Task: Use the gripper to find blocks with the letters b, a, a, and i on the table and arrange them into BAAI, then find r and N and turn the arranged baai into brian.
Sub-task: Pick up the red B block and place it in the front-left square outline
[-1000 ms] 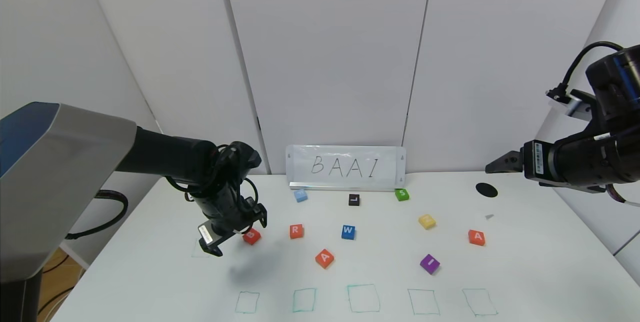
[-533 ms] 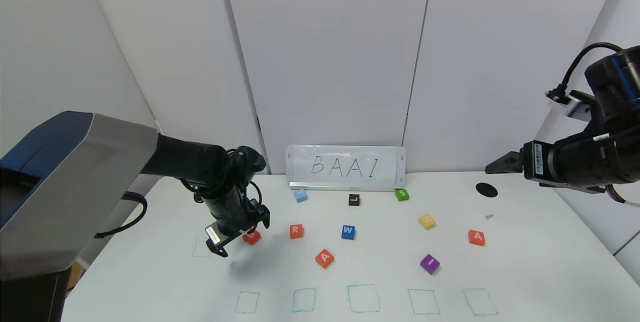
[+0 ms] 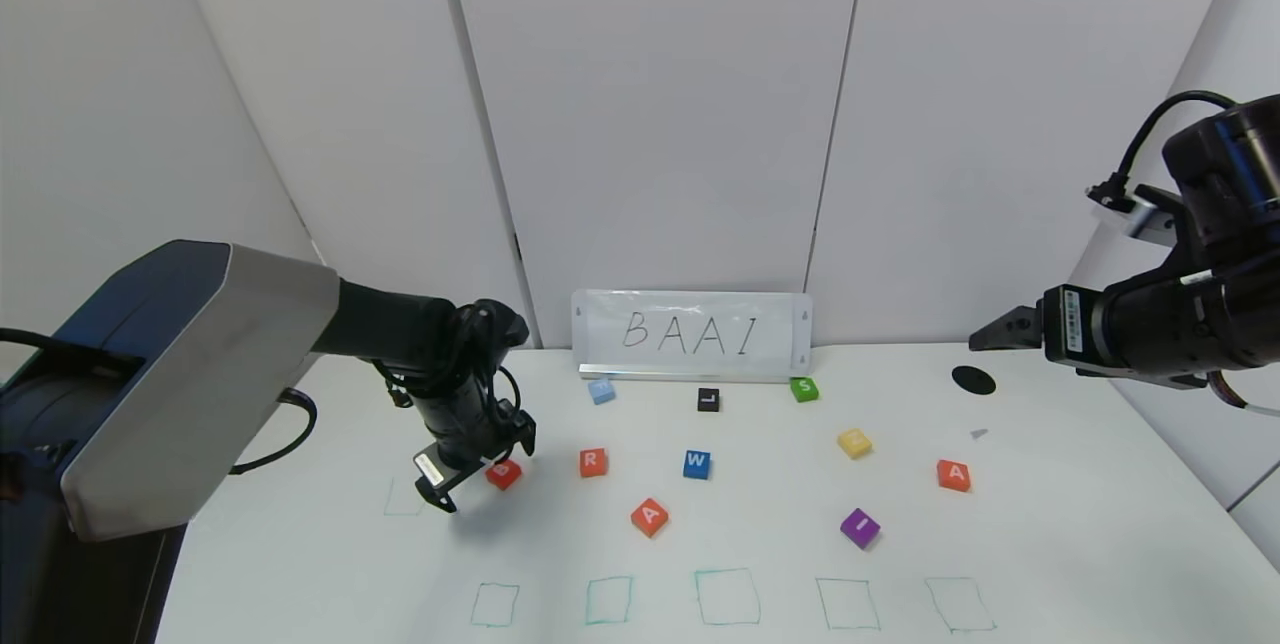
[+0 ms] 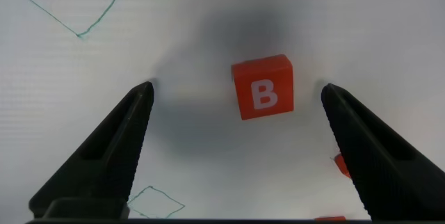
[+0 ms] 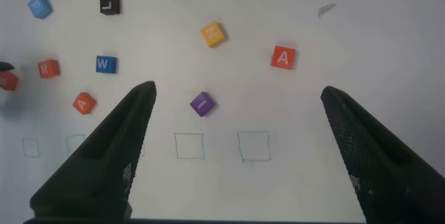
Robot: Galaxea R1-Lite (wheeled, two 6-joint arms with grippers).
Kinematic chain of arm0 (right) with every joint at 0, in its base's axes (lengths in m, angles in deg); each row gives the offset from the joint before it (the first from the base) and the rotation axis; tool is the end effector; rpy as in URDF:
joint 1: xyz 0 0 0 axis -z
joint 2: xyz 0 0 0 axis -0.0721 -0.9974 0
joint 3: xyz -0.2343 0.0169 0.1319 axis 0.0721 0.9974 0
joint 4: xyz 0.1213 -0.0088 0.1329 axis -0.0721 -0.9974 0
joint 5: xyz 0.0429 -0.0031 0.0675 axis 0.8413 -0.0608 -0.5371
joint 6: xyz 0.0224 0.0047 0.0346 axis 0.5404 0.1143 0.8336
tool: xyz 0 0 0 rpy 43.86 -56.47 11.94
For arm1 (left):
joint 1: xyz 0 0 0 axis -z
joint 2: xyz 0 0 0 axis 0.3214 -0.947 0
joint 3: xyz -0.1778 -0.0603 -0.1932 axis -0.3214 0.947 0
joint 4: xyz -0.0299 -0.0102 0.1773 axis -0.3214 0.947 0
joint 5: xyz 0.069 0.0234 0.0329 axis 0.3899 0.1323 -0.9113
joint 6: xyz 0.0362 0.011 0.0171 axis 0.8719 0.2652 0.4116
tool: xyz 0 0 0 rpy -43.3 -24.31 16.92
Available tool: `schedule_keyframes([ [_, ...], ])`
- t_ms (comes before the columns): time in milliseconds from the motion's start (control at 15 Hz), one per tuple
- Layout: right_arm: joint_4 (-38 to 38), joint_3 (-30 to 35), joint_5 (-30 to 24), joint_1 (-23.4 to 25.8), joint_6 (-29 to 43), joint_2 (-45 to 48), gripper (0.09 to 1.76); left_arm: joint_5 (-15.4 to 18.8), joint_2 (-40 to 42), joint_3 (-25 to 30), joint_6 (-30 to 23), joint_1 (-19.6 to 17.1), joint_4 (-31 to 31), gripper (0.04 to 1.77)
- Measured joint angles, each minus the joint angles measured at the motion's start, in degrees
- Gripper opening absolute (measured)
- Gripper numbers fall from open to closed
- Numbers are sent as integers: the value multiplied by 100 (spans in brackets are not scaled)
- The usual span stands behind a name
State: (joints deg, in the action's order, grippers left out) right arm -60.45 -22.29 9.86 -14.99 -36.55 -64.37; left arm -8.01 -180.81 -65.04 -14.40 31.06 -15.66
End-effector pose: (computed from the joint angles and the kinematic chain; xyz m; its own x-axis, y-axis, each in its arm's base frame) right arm 0.2776 0.0523 0.2000 0.6976 0.1149 -0.7072 0.0829 0.9675 0.2390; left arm 0.3855 -0.0795 0.0244 0.2619 0.0560 -0.9635 -0.7101 0.6873 -0.1531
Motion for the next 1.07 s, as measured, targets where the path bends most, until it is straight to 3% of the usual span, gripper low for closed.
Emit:
schedule_keyframes([
  [867,79,33,-9,-2,0,-13,171,-57,-207,-155,2,4,118,172],
  [1067,83,35,-11,-2,0,-15,171,-57,-224,-162,12,15,124,121],
])
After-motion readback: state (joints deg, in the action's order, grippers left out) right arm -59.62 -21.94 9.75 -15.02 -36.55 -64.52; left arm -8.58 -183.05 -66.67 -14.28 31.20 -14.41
